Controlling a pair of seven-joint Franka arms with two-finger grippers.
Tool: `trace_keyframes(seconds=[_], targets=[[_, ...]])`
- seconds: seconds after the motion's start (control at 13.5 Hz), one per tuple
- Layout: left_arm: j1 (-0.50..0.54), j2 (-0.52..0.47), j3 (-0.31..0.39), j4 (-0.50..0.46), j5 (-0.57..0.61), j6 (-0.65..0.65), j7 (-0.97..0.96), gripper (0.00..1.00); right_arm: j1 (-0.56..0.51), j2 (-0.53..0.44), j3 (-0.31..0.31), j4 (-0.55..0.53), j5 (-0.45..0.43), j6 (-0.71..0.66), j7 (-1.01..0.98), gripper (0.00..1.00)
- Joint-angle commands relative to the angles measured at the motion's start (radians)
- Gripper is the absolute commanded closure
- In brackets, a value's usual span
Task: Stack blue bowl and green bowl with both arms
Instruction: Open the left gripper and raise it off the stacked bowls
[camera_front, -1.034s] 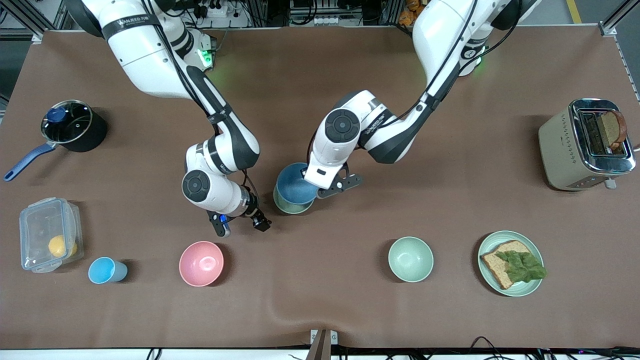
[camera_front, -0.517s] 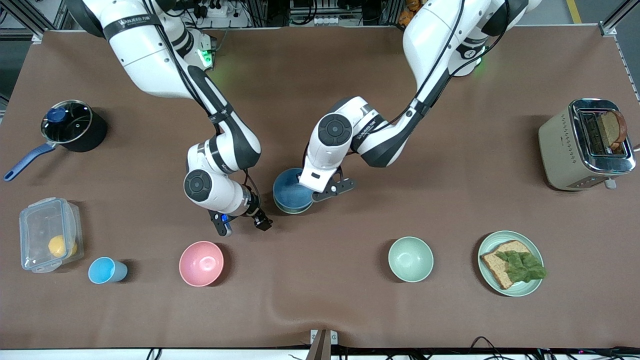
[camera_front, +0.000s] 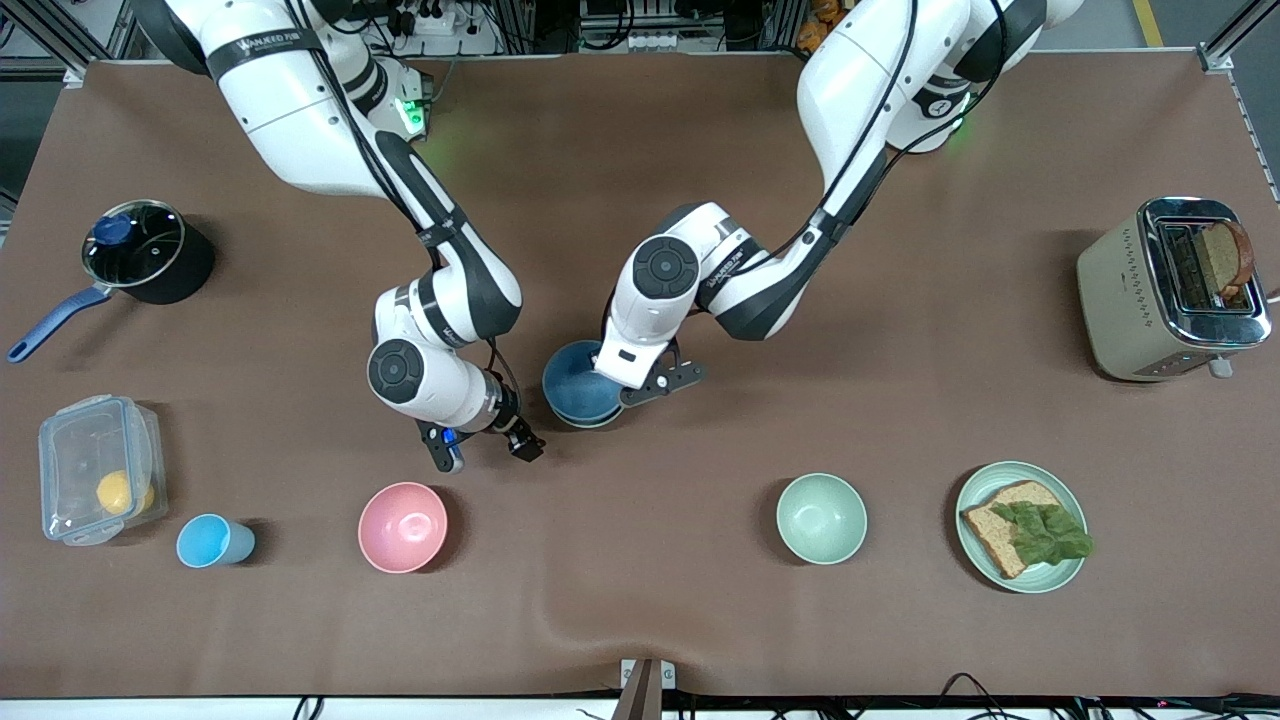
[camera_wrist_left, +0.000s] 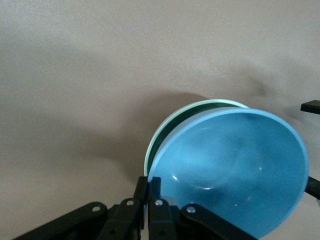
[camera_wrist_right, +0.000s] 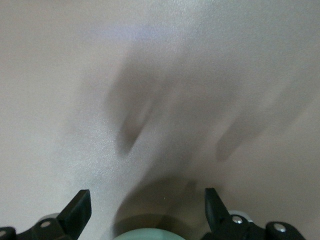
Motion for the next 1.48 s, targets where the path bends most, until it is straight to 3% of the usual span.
trace_keyframes(seconds=[0.0, 0.07, 0.15, 0.37, 0.44, 0.59, 0.74, 0.89, 1.18, 1.4], targets=[[-0.015, 0.019, 0.013, 0.029, -0.005, 0.005, -0.012, 1.0, 0.005, 0.013, 0.003, 0.021, -0.003, -0.006, 0.004, 0.0], [-0.015, 0.02, 0.013, 0.029, -0.005, 0.005, -0.01, 1.0, 0.007, 0.012, 0.003, 0.021, -0.009, -0.005, 0.006, 0.0], [-0.015, 0.02, 0.013, 0.029, -0.007, 0.007, -0.01, 0.91, 0.007, 0.012, 0.003, 0.019, -0.02, -0.006, 0.006, 0.0], [-0.015, 0.025, 0.013, 0.029, -0.007, 0.028, -0.018, 0.77, 0.007, 0.012, 0.003, 0.019, -0.024, -0.006, 0.006, 0.0], [-0.017, 0.025, 0.013, 0.029, -0.007, 0.03, -0.018, 0.67, 0.007, 0.012, 0.003, 0.019, -0.023, -0.006, 0.006, 0.0], [-0.012, 0.007, 0.013, 0.026, -0.01, 0.027, -0.02, 0.42, 0.007, 0.01, 0.003, 0.019, -0.024, -0.006, 0.006, 0.0], [0.0, -0.035, 0.016, 0.019, 0.001, 0.018, -0.018, 0.0, 0.008, 0.01, 0.003, 0.019, -0.024, -0.006, 0.006, 0.0], [0.043, -0.113, 0.037, -0.006, 0.002, -0.039, -0.004, 0.0, 0.014, 0.01, 0.003, 0.019, -0.026, -0.006, 0.006, 0.0], [0.211, -0.281, 0.034, -0.01, 0.008, -0.318, 0.185, 0.0, -0.001, -0.011, 0.004, 0.019, -0.081, -0.035, -0.074, 0.0], [0.342, -0.416, 0.034, -0.052, 0.048, -0.494, 0.304, 0.0, -0.021, -0.077, 0.003, 0.024, -0.103, -0.162, -0.22, 0.0]])
